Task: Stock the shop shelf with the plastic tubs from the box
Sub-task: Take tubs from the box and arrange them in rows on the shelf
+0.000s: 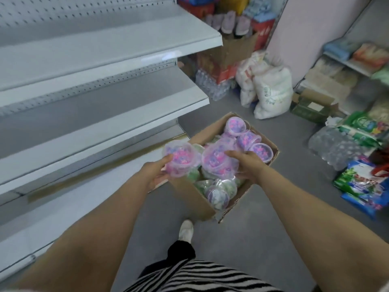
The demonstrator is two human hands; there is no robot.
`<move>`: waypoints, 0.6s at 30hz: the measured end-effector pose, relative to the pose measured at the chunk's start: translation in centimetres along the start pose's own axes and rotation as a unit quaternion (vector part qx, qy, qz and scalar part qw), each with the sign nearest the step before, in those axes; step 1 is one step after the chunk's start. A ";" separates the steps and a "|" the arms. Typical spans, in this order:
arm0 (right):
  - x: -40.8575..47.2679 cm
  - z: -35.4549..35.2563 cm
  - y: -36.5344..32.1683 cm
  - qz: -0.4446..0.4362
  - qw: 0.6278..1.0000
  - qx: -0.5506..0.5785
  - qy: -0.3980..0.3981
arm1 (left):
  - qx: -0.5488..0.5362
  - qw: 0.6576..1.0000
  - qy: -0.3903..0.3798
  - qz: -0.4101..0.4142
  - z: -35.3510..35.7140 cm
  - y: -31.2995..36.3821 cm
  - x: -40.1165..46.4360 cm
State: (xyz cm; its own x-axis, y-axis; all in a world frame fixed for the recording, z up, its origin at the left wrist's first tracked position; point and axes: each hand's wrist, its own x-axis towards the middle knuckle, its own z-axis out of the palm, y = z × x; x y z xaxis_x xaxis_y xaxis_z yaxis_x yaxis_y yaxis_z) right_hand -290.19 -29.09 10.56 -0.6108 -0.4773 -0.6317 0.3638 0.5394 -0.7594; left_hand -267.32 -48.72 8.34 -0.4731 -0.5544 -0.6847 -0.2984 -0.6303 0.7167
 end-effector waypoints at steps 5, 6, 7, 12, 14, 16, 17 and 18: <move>-6.1 4.9 -2.1 -0.073 0.995 -0.002 -0.072 | -0.054 0.996 0.023 0.064 -5.2 1.4 -8.4; -7.0 6.0 -2.5 -0.087 0.992 -0.004 -0.091 | -0.060 0.995 0.026 0.078 -6.4 1.8 -10.1; -8.0 7.3 -3.1 -0.095 0.990 -0.009 -0.107 | -0.072 0.992 0.031 0.095 -7.7 2.2 -11.6; -12.5 14.2 -6.8 -0.145 0.974 -0.029 -0.168 | -0.144 0.969 0.111 0.168 -14.2 4.4 -18.5; -14.0 17.0 -8.3 -0.160 0.967 -0.042 -0.193 | -0.154 0.961 0.127 0.189 -17.2 5.2 -20.3; -15.4 19.9 -9.7 -0.173 0.960 -0.050 -0.214 | -0.160 0.956 0.139 0.202 -20.2 6.0 -21.9; -16.0 21.4 -10.4 -0.179 0.957 -0.051 -0.222 | -0.161 0.954 0.144 0.207 -21.7 6.4 -22.5; -16.6 23.0 -11.0 -0.184 0.954 -0.053 -0.230 | -0.164 0.952 0.148 0.211 -23.1 6.8 -23.1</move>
State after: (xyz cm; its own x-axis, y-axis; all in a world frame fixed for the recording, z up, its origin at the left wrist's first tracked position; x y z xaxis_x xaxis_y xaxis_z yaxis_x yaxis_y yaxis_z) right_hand -267.86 -43.09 25.79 -0.3014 -0.8885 -0.3461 0.0959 0.3329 -0.9381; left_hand -239.25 -52.75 25.95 -0.2254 -0.8939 -0.3876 0.1639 -0.4269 0.8893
